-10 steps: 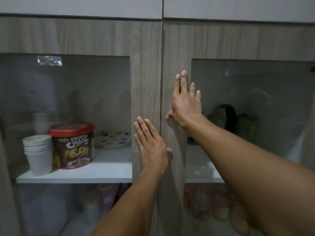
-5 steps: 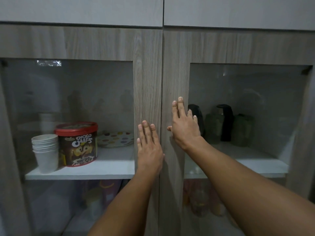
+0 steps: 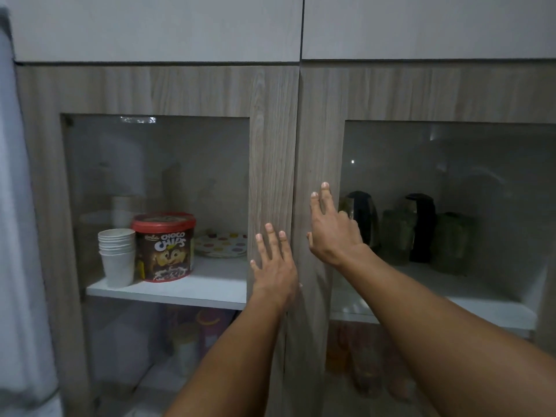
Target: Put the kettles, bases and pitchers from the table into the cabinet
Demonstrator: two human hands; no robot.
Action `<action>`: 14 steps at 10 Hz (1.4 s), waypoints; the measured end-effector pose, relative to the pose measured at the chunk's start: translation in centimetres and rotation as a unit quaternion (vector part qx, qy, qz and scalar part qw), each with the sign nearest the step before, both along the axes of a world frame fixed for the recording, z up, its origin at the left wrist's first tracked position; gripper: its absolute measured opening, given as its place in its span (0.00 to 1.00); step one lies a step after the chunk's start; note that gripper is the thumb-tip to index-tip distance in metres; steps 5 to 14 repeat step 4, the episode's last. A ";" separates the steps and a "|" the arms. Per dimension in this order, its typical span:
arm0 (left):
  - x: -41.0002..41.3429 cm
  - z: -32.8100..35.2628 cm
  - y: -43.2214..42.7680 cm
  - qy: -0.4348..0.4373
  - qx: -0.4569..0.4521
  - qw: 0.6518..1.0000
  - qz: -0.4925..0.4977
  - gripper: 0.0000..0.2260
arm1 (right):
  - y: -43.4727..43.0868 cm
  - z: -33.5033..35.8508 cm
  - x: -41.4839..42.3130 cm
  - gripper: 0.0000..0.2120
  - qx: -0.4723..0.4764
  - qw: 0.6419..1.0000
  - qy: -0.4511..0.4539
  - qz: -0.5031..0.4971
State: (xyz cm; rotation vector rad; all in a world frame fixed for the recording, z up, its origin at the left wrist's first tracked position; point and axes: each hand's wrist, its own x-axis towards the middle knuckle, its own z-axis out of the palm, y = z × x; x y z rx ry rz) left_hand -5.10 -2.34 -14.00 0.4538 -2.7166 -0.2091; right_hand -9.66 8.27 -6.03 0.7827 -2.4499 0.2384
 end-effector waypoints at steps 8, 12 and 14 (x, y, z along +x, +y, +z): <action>6.0 -1.2 2.8 -0.027 -0.006 0.999 0.017 0.47 | 3.3 -1.9 4.3 0.37 0.016 0.998 -0.059 -0.002; 6.0 -1.2 2.8 -0.027 -0.006 0.999 0.017 0.47 | 3.3 -1.9 4.3 0.37 0.016 0.998 -0.059 -0.002; 6.0 -1.2 2.8 -0.027 -0.006 0.999 0.017 0.47 | 3.3 -1.9 4.3 0.37 0.016 0.998 -0.059 -0.002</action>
